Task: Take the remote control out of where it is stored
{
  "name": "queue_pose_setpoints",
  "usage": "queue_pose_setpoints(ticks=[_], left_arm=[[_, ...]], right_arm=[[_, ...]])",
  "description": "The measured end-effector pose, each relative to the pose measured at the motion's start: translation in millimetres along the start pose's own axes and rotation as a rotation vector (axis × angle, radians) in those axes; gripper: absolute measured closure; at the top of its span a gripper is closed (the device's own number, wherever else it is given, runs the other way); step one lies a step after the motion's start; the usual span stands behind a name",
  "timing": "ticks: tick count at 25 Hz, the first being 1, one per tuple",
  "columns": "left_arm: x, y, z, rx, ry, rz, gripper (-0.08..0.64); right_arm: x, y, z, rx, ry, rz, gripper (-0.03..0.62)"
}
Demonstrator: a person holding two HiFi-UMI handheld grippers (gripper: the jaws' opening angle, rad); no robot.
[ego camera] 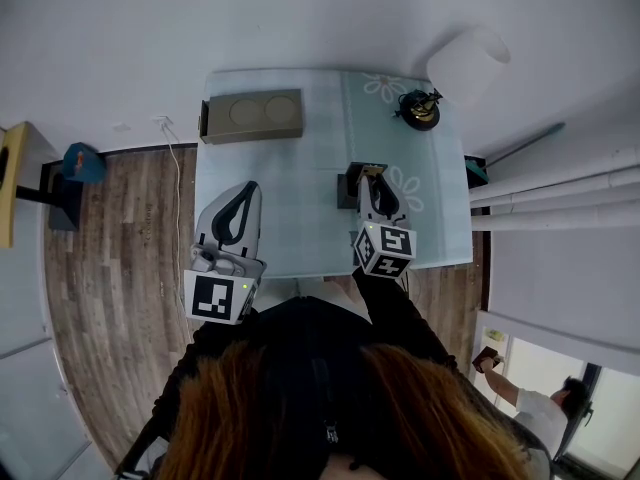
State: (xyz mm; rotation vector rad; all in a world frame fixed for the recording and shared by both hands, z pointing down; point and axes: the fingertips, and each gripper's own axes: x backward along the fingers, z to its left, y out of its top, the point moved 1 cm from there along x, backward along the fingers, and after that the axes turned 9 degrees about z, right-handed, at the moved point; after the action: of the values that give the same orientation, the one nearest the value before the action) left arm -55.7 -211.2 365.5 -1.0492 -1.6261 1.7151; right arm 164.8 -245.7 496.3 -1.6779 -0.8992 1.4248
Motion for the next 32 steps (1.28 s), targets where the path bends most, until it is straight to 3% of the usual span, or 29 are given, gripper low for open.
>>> queue_pose_setpoints(ticks=[4, 14, 27, 30, 32], left_arm=[[2, 2, 0, -0.010, 0.006, -0.009, 0.560], [8, 3, 4, -0.019, 0.025, -0.011, 0.560], [14, -1, 16, -0.013, 0.060, -0.004, 0.560], [14, -2, 17, -0.013, 0.063, -0.003, 0.560], [14, -2, 17, -0.012, 0.064, -0.003, 0.560]], right_arm=[[-6, -5, -4, -0.013, -0.024, 0.019, 0.411], [-29, -23, -9, -0.032, -0.046, 0.080, 0.330], [-37, -31, -15, -0.014, -0.106, 0.074, 0.333], [-36, -31, -18, -0.001, -0.121, 0.065, 0.396], [-35, -31, -17, 0.001, -0.114, 0.061, 0.399]])
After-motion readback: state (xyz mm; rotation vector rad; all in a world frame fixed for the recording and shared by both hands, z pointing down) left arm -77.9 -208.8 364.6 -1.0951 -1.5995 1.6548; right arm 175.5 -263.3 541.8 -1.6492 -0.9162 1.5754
